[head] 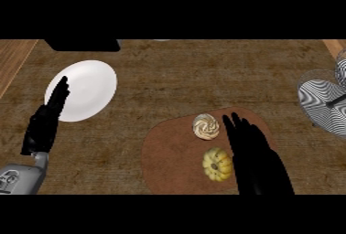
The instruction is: Pick the squash from the cutting board and place it in the tiered basket
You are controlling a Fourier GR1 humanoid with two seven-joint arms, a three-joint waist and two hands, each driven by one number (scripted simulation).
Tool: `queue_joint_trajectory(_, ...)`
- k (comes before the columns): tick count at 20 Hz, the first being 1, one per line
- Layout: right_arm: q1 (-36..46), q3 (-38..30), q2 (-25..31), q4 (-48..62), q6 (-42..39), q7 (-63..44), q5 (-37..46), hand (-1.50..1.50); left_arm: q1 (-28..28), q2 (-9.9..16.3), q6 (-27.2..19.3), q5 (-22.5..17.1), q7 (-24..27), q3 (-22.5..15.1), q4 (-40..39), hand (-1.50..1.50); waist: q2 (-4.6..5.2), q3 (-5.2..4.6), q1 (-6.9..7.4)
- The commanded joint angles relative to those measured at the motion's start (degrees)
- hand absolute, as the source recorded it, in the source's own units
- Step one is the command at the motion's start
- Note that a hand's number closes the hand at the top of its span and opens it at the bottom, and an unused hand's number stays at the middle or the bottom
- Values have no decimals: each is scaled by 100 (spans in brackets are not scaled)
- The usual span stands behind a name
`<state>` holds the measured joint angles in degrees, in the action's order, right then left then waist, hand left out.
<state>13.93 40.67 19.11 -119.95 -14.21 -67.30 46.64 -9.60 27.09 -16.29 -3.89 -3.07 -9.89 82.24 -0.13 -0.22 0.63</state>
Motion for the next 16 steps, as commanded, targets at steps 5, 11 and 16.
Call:
queue_joint_trajectory(5,118,326,-958,410,-969,-1422,495,-150,-8,-10,116,-22,25,153,-36,0,-14,11,-57)
queue_joint_trajectory(11,89,331,-1234,1012,-1104,-987,1040,-150,131,-152,127,59,397,209,-302,0,4,12,-60)
queue_joint_trajectory(16,-136,423,-1283,796,-1412,-915,1714,-150,235,-227,12,244,69,47,93,0,-12,16,-69)
